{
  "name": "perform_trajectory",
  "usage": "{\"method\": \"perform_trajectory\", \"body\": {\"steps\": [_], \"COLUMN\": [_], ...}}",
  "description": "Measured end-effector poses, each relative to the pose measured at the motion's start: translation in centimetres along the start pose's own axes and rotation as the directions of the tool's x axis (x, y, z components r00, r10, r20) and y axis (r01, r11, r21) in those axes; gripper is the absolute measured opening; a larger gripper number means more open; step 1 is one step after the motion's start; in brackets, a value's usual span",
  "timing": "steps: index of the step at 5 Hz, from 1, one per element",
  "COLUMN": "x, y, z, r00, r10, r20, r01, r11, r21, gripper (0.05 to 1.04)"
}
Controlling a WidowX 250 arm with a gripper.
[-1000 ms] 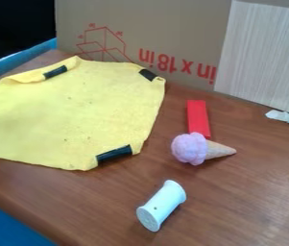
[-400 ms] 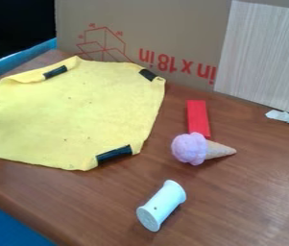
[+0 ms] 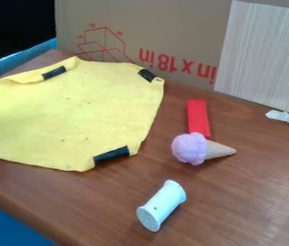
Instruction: Fold the cloth from bottom left to top right
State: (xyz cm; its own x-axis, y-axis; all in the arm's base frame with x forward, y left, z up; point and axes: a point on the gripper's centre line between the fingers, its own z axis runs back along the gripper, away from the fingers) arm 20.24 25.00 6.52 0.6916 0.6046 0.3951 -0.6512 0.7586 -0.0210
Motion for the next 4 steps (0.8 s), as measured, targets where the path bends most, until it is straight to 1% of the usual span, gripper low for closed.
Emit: {"method": "perform_trajectory", "body": {"steps": [1,2,3,4], "x": [0.0,-0.3,-0.7,1.1], "y": [0.2,0.6,1.6,-0.9], "z": [-0.2,-0.1,1.6,4.8], "r00": [1.000,0.999,0.995,0.999], "r10": [-0.008,0.024,0.076,0.001], "r20": [0.003,-0.026,-0.061,0.036], "r01": [0.008,-0.024,-0.079,0.002], "r11": [1.000,1.000,0.996,0.997], "r21": [0.007,-0.015,-0.048,-0.080], "gripper": [0.069,0.053,0.052,0.052]}}
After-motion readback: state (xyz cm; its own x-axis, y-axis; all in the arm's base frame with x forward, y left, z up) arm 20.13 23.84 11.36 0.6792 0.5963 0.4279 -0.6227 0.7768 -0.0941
